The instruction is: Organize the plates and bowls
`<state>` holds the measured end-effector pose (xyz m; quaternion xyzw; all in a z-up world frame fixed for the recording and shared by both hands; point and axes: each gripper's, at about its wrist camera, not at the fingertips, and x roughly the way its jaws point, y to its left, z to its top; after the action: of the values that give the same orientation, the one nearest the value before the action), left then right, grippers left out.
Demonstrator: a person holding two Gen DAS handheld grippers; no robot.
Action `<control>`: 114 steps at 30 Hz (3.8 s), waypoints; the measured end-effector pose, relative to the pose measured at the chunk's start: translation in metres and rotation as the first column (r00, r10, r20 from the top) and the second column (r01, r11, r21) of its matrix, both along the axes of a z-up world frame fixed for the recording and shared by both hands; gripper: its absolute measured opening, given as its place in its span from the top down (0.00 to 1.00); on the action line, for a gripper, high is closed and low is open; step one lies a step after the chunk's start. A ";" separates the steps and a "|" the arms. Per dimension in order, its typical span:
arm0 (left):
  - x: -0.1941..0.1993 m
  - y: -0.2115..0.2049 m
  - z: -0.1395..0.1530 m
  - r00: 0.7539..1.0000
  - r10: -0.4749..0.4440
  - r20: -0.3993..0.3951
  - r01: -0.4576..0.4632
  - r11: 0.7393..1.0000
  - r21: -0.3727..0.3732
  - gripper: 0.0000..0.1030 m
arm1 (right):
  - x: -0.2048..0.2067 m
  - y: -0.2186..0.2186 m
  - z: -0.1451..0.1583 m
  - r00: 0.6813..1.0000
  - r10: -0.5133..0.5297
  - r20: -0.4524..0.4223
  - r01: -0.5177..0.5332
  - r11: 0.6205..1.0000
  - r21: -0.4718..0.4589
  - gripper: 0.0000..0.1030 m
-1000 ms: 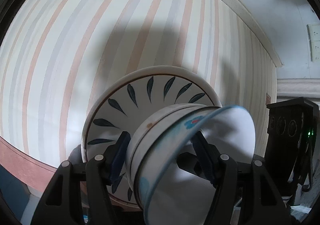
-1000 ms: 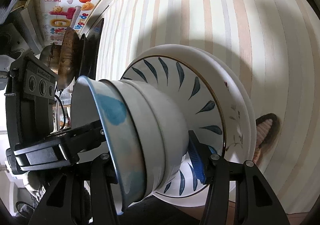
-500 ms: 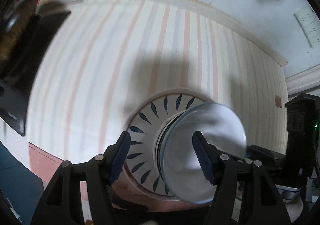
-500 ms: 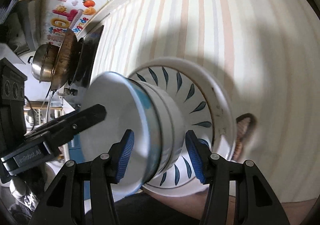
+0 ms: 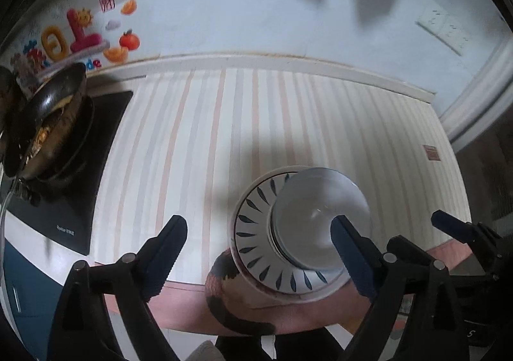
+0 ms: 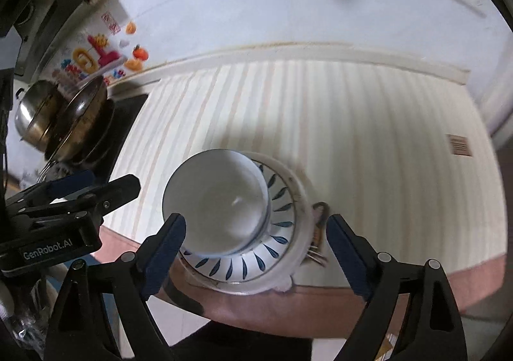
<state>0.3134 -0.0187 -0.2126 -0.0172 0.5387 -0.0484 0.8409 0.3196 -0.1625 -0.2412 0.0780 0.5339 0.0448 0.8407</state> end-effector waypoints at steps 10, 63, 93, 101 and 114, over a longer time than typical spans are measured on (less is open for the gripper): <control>-0.069 -0.005 0.060 0.990 -0.032 0.134 0.030 0.999 0.021 0.11 | -0.079 -0.002 0.065 0.991 -0.097 0.093 0.097 0.995 0.006 0.09; -0.350 0.001 0.145 0.909 0.124 0.399 -0.174 0.981 0.090 0.01 | -0.383 0.004 0.200 0.927 -0.029 0.374 0.097 0.981 -0.165 0.04; -0.339 0.015 0.142 0.918 0.132 0.375 -0.172 0.982 0.075 0.01 | -0.359 0.003 0.197 0.933 -0.022 0.358 0.087 0.982 -0.168 0.04; -0.333 0.022 0.138 0.921 0.138 0.364 -0.176 0.982 0.074 0.01 | -0.349 0.002 0.190 0.939 -0.016 0.343 0.080 0.982 -0.173 0.04; -0.329 0.027 0.134 0.924 0.132 0.360 -0.171 0.982 0.080 0.01 | -0.343 0.005 0.185 0.944 -0.009 0.330 0.071 0.982 -0.176 0.04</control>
<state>-0.0155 0.0087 -0.0783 -0.0038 0.3780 0.0442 0.9248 -0.0230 -0.1576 -0.0557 0.0017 0.3869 -0.0101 0.9221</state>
